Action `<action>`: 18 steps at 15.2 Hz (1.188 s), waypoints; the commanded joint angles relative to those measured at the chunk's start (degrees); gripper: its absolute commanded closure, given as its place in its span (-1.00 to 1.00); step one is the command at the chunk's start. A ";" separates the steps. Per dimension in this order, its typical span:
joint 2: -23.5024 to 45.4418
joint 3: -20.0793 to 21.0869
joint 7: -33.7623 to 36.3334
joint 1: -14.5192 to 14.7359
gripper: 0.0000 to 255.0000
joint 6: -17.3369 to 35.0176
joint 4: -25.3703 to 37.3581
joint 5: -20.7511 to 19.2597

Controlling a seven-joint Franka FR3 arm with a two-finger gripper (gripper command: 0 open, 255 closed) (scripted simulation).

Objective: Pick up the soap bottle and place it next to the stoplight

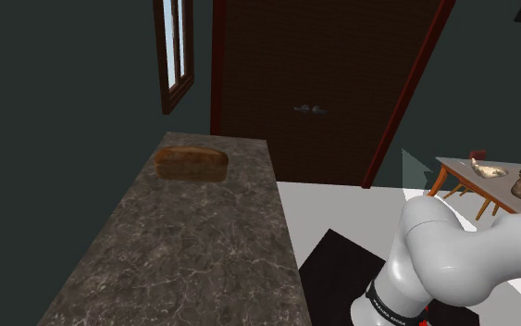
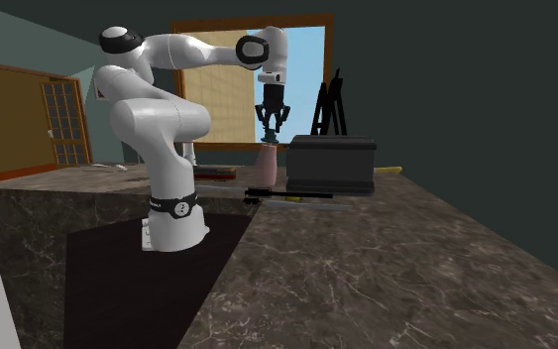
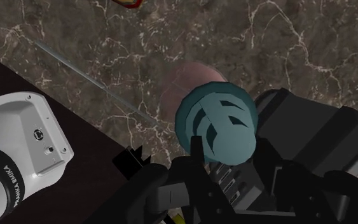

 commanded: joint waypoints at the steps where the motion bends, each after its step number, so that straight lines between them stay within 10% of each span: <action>1: 0.06 0.78 0.02 0.07 1.00 -0.12 -0.66 -0.01; 2: 0.07 0.78 0.02 0.08 1.00 -0.11 -0.66 -0.01; 3: 0.13 0.98 -0.03 -0.02 -1.00 0.05 -0.68 0.10; 18: 1.99 -3.96 0.88 -1.25 -1.00 -4.74 4.92 -4.34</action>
